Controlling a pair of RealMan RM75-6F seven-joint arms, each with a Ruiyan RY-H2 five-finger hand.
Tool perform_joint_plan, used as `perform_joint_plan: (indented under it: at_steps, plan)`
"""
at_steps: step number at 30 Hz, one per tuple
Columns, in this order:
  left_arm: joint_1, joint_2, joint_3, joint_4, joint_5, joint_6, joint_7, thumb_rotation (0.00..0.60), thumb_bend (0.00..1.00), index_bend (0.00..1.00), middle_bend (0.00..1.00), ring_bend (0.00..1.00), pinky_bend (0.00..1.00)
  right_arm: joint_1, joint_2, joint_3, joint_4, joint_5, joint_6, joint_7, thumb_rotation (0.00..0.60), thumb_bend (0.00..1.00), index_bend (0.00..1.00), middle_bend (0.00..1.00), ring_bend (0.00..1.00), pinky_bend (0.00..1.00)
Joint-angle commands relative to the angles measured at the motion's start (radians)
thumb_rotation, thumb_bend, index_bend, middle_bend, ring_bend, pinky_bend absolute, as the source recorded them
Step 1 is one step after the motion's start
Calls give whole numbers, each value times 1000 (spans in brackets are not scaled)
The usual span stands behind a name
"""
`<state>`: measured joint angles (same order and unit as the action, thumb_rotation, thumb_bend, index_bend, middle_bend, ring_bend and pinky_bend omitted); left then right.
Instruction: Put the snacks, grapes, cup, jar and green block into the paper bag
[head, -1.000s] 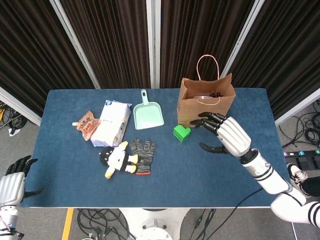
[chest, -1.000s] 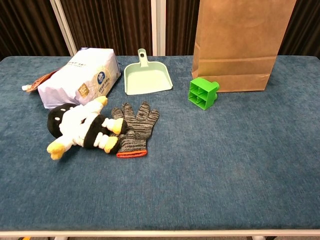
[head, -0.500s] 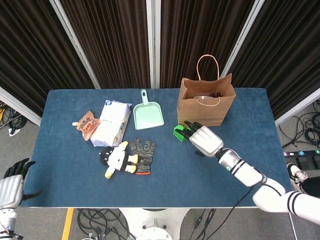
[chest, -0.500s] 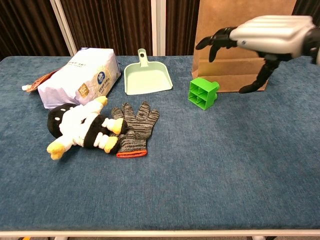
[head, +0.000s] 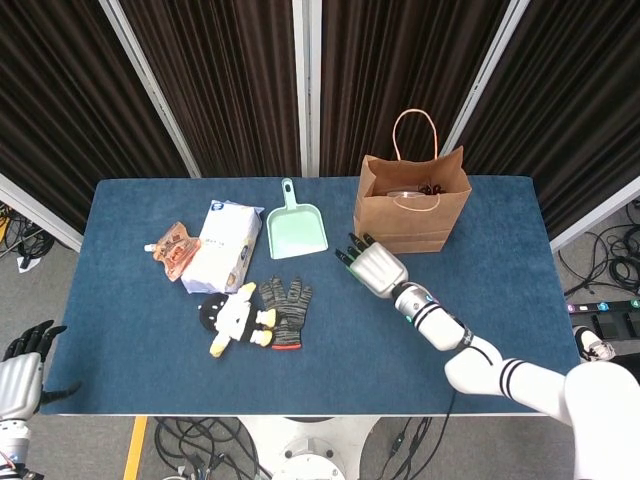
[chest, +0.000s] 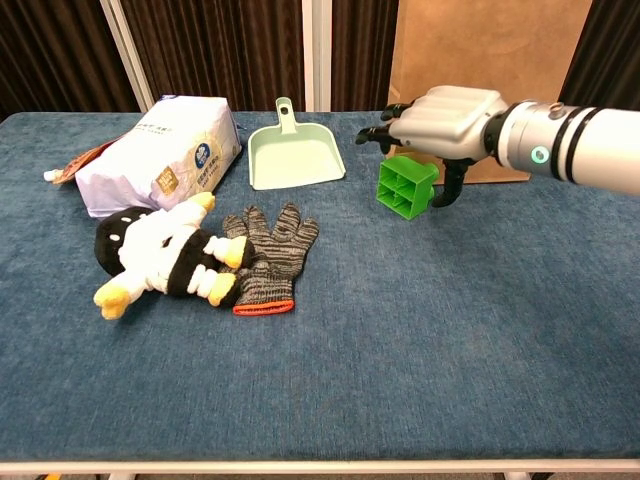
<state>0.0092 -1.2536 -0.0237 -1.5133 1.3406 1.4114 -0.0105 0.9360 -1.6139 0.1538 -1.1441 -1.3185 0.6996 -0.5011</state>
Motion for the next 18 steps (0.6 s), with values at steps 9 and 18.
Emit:
perform_joint_plan:
  at_steps: [9,18]
  plan:
    - [5,-5,2,13,-1,-1,-11,600,50,246,203,121,153,15,-117,-40,171,-28,26,20,600,89,151,286,85,224]
    - [2,-9,0,17,4,-4,-12,600,50,246,202,121,153,-3,-124,-59,188,-102,111,155,600,166,517,474,367,609]
